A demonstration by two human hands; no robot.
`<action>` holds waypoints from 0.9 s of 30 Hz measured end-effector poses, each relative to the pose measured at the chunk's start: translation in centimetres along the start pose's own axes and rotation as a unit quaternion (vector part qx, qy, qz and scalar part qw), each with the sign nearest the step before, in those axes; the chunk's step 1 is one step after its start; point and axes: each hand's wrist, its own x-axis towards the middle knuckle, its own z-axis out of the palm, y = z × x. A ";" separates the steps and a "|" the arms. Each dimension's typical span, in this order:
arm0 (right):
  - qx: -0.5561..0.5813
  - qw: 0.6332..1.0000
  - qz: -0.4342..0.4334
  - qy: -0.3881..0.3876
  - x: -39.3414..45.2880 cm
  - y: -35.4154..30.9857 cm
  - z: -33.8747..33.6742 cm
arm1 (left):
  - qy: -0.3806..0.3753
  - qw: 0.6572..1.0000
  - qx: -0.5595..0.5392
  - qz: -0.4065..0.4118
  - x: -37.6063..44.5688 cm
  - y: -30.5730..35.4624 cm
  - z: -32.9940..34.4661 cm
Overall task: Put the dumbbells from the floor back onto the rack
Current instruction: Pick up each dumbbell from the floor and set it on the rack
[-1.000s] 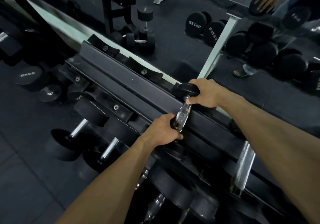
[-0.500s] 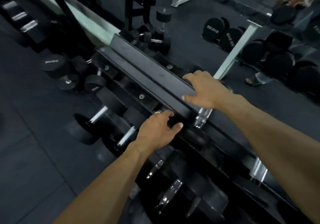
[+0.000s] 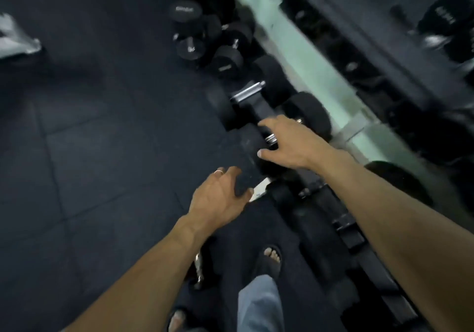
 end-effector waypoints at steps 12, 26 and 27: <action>-0.020 0.970 -0.054 -0.234 6.3 -6.8 31.0 | -0.050 0.955 -0.127 -0.264 -7.8 -23.0 19.5; -0.027 0.958 -0.112 -0.264 13.5 -2.9 58.6 | 0.021 0.914 -0.236 -0.331 -2.7 -36.4 43.5; -0.017 0.959 -0.114 -0.259 14.0 -2.5 59.8 | 0.029 0.914 -0.233 -0.331 -2.0 -36.7 44.4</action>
